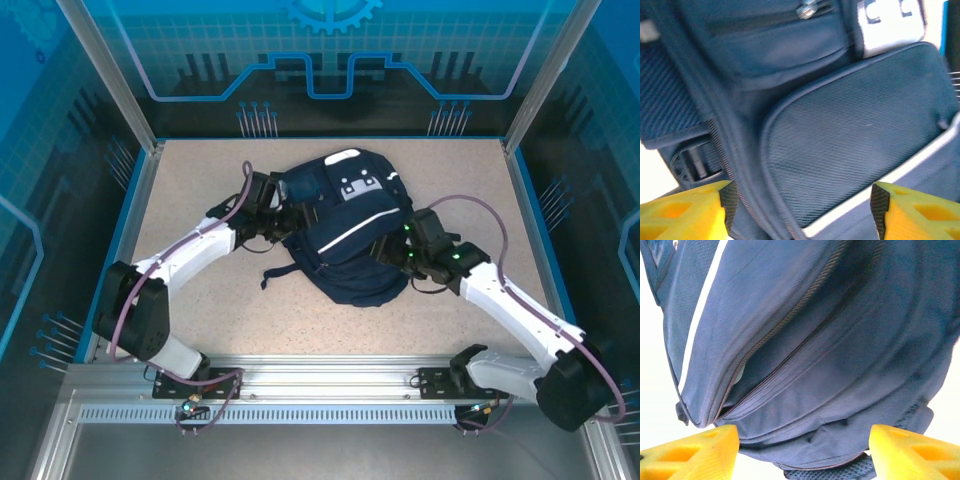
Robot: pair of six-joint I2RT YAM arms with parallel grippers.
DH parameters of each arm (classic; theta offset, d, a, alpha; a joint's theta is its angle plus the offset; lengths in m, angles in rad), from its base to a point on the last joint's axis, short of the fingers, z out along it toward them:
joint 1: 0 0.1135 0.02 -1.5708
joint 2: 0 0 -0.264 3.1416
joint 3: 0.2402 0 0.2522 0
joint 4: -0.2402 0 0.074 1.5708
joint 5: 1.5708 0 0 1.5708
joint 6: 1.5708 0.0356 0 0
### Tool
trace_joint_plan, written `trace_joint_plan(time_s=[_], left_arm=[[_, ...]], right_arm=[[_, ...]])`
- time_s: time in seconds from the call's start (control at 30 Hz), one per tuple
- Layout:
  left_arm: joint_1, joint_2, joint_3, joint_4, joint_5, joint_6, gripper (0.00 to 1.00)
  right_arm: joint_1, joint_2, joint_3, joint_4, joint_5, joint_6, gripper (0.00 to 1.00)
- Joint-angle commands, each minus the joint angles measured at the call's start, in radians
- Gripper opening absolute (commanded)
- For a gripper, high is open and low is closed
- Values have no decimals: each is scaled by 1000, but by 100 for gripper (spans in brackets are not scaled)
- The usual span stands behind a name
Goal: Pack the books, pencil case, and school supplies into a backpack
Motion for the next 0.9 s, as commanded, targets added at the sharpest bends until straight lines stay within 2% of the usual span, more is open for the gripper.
trace_joint_plan(time_s=[0.0,0.27,0.43,0.53,0.7,0.8,0.87], left_arm=[[5,33,-30,120,77,-134,70],[5,144,-23,204,129,-185,51],[6,168,-34,243,147,-215,46],[5,180,-40,293,193,-248,31],[3,203,-48,371,255,-307,12],[-4,224,-48,416,282,-338,2],[-10,236,-47,441,292,-357,0]], right_arm=[[42,52,60,41,-1,-29,71],[55,131,104,69,-8,-38,67],[28,179,143,35,40,-33,50],[-19,205,152,22,60,-49,40],[-124,259,172,44,70,-152,29],[-183,323,227,39,36,-244,26],[-199,367,272,16,18,-304,27]])
